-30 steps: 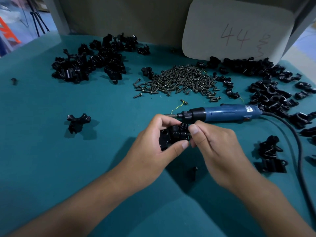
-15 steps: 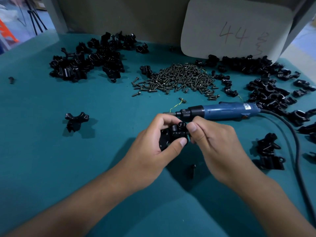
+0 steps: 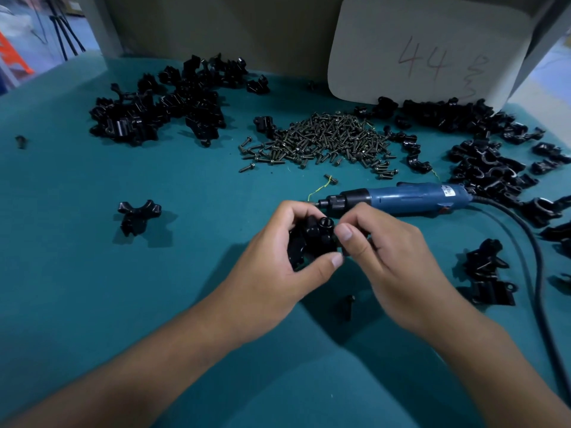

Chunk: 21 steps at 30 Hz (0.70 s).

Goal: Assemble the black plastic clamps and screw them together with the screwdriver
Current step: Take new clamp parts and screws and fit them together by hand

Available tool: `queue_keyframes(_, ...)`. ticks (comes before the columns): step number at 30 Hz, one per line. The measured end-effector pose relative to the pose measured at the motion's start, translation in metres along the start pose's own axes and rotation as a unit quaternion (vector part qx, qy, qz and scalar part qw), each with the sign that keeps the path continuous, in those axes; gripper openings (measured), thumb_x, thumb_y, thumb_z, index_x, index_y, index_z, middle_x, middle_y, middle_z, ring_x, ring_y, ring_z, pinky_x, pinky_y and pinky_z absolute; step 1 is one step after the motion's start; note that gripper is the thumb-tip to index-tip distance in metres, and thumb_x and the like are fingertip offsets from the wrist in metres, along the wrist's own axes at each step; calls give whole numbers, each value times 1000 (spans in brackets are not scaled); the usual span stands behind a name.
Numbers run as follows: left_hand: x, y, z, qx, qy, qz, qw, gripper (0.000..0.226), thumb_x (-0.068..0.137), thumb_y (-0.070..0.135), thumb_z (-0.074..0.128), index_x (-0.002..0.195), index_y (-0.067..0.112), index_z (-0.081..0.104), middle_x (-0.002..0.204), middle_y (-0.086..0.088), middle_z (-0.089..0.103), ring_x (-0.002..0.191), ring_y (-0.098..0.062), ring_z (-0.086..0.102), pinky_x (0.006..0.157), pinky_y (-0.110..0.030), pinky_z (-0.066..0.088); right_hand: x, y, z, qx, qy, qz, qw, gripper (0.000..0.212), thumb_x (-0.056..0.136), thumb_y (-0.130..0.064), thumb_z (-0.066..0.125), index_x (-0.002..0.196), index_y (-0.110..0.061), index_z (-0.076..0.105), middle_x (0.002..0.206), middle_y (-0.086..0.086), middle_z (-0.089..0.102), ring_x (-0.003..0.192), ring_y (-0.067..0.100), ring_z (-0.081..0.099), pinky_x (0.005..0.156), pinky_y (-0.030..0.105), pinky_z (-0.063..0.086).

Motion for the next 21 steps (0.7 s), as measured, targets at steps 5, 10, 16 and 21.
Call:
queue_keyframes(5, 2, -1, -2, 8, 6, -1, 1000, 44, 77, 39, 77, 114, 36, 53, 109, 10, 68, 107, -18, 67, 97, -47, 53, -2, 0, 2, -11, 17, -9, 1000, 30, 105, -47, 39, 87, -28, 51, 86, -12, 53, 76, -3, 50, 65, 6, 34)
queue_keyframes(10, 2, -5, -9, -12, 41, -13, 999, 49, 70, 43, 82, 112, 37, 56, 108, 9, 72, 104, -12, 69, 98, -46, 53, -3, 7, 2, 8, 18, 28, 999, 18, 101, -49, 42, 94, -35, 50, 95, -19, 55, 85, -2, 54, 70, 7, 37)
queue_keyframes(16, 4, 6, -19, -46, 88, 23, 995, 44, 70, 21, 88, 107, 30, 67, 104, 11, 75, 98, -6, 71, 86, -17, 52, -1, 14, 0, 155, 14, 71, 985, 15, 94, -51, 54, 91, -36, 58, 85, -13, 63, 75, 6, 56, 67, 24, 43)
queue_keyframes(21, 4, 12, -17, -63, 71, 37, 995, 43, 72, 19, 87, 110, 23, 70, 106, 8, 76, 98, -7, 72, 86, -15, 51, 0, 21, 6, 231, -1, 95, 968, 35, 92, -57, 52, 78, -24, 55, 69, -8, 59, 64, 10, 51, 60, 31, 45)
Point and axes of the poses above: each hand's wrist, its own x-axis towards the middle knuckle, its own z-axis out of the palm, y = z × x, the point moved 9 cm from there along x, towards the middle knuckle
